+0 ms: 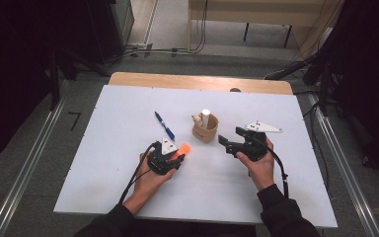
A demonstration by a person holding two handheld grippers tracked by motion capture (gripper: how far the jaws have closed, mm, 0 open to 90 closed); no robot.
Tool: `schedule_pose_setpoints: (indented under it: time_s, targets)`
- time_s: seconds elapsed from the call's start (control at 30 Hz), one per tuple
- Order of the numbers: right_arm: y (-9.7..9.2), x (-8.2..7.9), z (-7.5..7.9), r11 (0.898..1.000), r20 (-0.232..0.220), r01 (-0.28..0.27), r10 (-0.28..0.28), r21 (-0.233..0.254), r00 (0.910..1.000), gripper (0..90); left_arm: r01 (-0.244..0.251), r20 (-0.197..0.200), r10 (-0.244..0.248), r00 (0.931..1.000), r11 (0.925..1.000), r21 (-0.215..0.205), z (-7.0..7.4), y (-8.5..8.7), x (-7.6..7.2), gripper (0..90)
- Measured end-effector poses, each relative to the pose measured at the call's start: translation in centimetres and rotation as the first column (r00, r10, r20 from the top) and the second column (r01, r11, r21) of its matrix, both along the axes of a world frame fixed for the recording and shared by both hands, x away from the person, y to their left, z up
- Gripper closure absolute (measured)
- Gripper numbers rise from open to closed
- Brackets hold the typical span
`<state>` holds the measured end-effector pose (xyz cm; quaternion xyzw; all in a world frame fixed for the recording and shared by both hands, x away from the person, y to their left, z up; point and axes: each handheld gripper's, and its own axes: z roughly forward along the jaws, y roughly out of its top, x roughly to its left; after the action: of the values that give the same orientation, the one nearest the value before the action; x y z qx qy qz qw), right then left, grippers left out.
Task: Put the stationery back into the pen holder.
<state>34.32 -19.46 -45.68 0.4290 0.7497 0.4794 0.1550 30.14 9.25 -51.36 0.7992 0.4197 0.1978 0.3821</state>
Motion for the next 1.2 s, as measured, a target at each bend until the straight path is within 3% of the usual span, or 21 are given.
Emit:
schedule_pose_setpoints:
  time_s: [0.47,0.6,0.8,1.2]
  targets:
    - [0.0,0.0,0.0,1.000,-0.001,0.000,0.000,0.001,1.0000,18.1,0.017,-0.004,-0.017,0.9998,0.9985,-0.052,0.3,0.1,-0.1,65.3]
    - [0.0,-0.1,0.0,1.000,0.001,0.000,0.000,0.002,1.0000,18.1,0.009,-0.001,-0.009,1.0000,0.9964,-0.084,0.7,0.4,-0.1,65.3]
    - [0.1,-0.2,0.0,1.000,-0.001,-0.004,0.004,0.003,1.0000,18.1,-0.002,0.003,0.003,1.0000,0.9874,-0.158,1.6,1.1,-0.1,65.4]
    - [0.6,-0.6,0.0,1.000,-0.003,-0.021,0.021,0.006,0.9998,18.1,-0.007,0.025,0.012,0.9996,0.9754,-0.220,2.9,1.2,0.1,65.3]
